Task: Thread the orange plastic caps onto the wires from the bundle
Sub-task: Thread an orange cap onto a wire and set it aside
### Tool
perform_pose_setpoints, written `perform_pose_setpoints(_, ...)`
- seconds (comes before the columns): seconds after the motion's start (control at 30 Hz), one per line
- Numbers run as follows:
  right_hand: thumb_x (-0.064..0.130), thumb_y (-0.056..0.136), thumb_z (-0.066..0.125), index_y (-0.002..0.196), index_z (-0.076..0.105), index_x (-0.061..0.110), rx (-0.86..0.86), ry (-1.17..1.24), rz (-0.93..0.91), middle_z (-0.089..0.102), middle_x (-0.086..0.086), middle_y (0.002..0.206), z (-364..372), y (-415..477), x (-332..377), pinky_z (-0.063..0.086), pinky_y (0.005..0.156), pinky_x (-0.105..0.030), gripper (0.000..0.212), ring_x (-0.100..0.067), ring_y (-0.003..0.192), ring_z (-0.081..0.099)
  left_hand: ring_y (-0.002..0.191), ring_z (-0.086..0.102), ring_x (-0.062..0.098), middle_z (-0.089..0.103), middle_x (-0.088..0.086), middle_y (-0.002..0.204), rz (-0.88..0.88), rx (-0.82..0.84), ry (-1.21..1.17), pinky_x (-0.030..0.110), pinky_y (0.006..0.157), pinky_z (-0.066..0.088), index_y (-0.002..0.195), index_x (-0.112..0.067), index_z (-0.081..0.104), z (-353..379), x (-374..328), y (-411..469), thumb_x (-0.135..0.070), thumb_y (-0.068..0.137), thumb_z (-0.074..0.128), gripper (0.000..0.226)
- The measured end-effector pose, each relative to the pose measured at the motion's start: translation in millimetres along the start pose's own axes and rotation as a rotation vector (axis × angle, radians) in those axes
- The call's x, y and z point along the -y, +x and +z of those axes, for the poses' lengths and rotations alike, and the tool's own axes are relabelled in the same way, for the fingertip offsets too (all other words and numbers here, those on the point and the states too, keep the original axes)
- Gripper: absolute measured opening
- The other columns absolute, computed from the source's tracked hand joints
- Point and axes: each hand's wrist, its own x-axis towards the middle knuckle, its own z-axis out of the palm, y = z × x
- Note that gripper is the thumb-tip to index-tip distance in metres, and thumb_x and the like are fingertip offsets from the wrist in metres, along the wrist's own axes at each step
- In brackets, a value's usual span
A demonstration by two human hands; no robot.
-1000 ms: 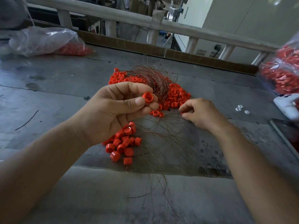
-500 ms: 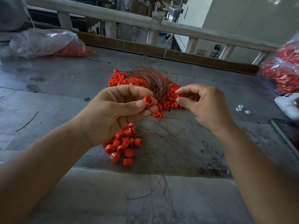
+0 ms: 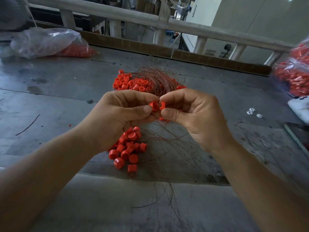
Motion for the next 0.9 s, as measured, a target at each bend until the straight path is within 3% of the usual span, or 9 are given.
perform_pose_setpoints(0.27, 0.014, 0.065, 0.068, 0.086, 0.066, 0.016, -0.026, -0.062, -0.033, 0.069, -0.002, 0.083, 3.6, -2.4, 0.1, 0.057, 0.073, -0.032, 0.02, -0.02, 0.078, 0.068, 0.065, 0.07, 0.015, 0.071, 0.007, 0.069, 0.002, -0.028, 0.052, 0.016, 0.057, 0.053, 0.069, -0.011, 0.074, 4.5, -1.6, -2.0, -0.005, 0.058, 0.062, 0.018)
perform_pose_setpoints(0.9, 0.007, 0.071, 0.072, 0.099, 0.065, 0.017, -0.066, -0.292, -0.124, 0.066, 0.009, 0.087, 4.2, -4.1, -8.0, 0.054, 0.074, -0.02, 0.031, -0.005, 0.082, 0.067, 0.066, 0.07, 0.018, 0.071, 0.013, 0.07, 0.007, -0.069, 0.122, 0.018, 0.057, 0.054, 0.072, -0.011, 0.071, 4.5, 1.5, -2.0, -0.008, 0.056, 0.064, 0.017)
